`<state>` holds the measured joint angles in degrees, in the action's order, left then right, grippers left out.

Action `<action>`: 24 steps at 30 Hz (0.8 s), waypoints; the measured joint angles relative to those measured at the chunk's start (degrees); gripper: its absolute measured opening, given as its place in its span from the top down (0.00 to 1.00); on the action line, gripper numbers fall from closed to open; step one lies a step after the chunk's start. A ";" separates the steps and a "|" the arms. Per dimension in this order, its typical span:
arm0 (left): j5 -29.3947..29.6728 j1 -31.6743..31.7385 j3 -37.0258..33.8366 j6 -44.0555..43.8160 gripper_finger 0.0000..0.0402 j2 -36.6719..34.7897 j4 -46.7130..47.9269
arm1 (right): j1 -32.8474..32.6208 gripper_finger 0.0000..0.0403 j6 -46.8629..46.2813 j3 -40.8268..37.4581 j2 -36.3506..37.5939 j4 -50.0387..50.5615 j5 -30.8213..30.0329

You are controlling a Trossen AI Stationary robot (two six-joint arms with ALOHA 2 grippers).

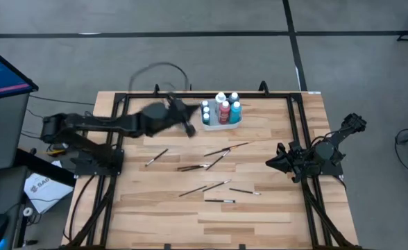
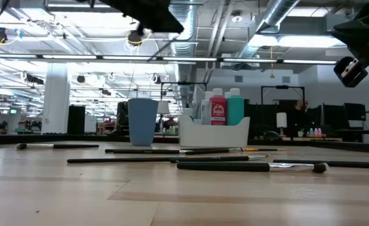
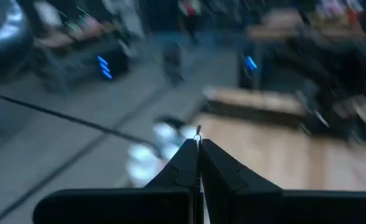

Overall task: Pick & Place Paint Supplies
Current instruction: Put the silver and black paint brush into the blue cup

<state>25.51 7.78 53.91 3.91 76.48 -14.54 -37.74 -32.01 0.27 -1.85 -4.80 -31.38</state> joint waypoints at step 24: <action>-5.41 16.80 -32.81 -7.81 1.00 3.21 -61.18 | 0.02 0.94 0.02 0.00 -0.02 -0.10 0.00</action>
<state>20.10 24.58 21.10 -3.90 79.69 -75.71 -37.72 -31.99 0.27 -1.86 -4.90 -31.38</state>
